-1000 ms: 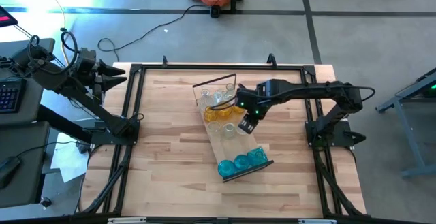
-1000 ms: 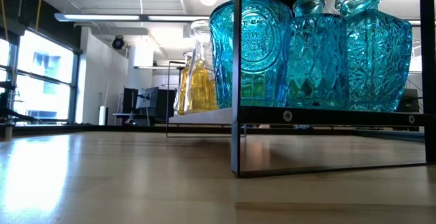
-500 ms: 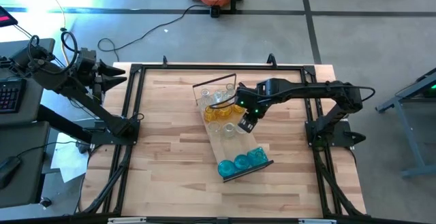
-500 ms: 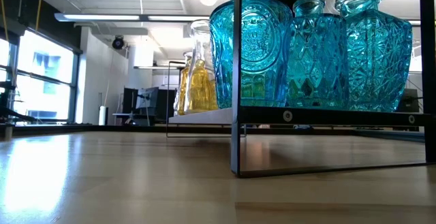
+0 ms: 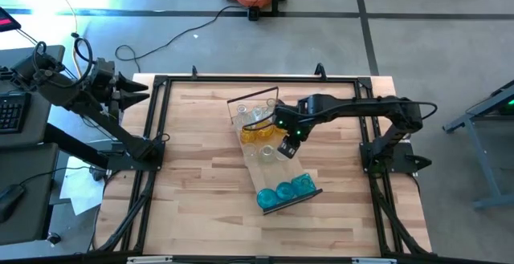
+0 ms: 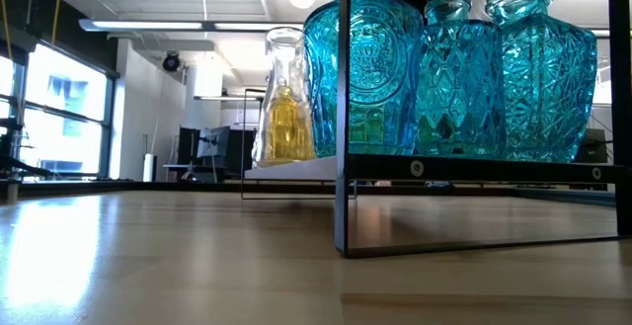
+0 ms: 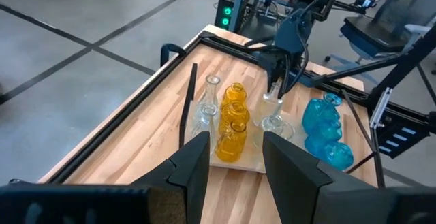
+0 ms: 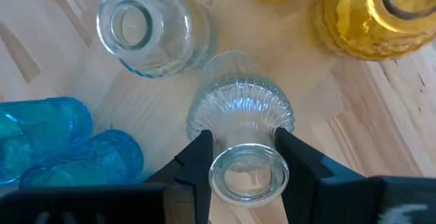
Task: Sort vases onto shelf
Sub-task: Put the transparent crystal vase on the shelf aligned with the other transparent crystal vases, then return to Home Position
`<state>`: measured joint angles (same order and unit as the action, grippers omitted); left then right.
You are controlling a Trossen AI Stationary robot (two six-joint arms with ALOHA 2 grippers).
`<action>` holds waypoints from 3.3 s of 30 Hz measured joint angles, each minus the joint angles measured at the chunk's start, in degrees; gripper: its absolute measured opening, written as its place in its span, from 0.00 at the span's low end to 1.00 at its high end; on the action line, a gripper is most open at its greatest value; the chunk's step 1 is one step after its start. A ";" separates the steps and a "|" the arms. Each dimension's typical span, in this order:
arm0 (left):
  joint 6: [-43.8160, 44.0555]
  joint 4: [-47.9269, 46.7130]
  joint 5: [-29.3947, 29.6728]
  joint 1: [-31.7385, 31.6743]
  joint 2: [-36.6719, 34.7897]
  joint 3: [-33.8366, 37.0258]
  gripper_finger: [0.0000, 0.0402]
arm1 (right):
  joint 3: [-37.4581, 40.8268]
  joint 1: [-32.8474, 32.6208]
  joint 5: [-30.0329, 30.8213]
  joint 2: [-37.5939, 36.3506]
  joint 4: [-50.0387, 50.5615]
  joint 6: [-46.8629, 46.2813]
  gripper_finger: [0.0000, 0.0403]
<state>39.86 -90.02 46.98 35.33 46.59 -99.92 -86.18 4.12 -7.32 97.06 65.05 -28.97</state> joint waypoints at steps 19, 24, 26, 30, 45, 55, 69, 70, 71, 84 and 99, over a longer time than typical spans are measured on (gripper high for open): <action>0.00 0.00 -0.38 0.00 0.00 0.00 0.32 | -0.21 1.34 1.20 0.78 0.55 2.81 0.27; 0.54 0.00 -0.39 0.00 0.00 0.00 0.32 | -0.17 2.56 1.56 0.78 0.99 4.37 0.27; 0.61 0.01 -0.39 0.01 0.00 0.00 0.32 | -0.16 2.92 1.49 0.80 1.19 4.79 0.27; 0.61 0.31 -0.39 0.00 0.00 0.00 0.32 | -0.16 3.04 0.86 0.82 1.33 5.04 0.27; 0.55 0.31 -0.37 0.00 0.00 0.00 0.32 | -4.03 3.75 2.59 1.14 4.81 4.52 0.37; 0.37 0.26 -0.37 0.02 0.00 0.00 0.32 | -4.35 3.33 0.86 1.13 3.73 3.51 0.42; 0.39 0.22 -0.37 0.00 0.00 0.00 0.32 | -4.44 3.30 -0.04 0.99 0.56 3.36 0.36; 0.39 0.22 -0.37 0.02 0.00 0.00 0.32 | -4.45 3.30 -0.04 0.98 0.56 3.32 0.36; 0.39 0.22 -0.37 0.00 0.00 0.00 0.32 | -4.45 3.30 -0.03 0.98 0.56 3.33 0.36; 0.42 0.23 -0.37 0.02 0.00 0.00 0.32 | -4.66 3.28 0.01 0.98 -0.05 2.30 0.36; -0.44 0.22 -0.35 0.01 0.00 0.00 0.32 | -22.03 2.96 18.76 0.65 25.51 -4.90 0.20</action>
<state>39.42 -89.80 46.63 35.34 46.59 -99.92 -108.21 7.08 11.44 97.71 90.56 -33.87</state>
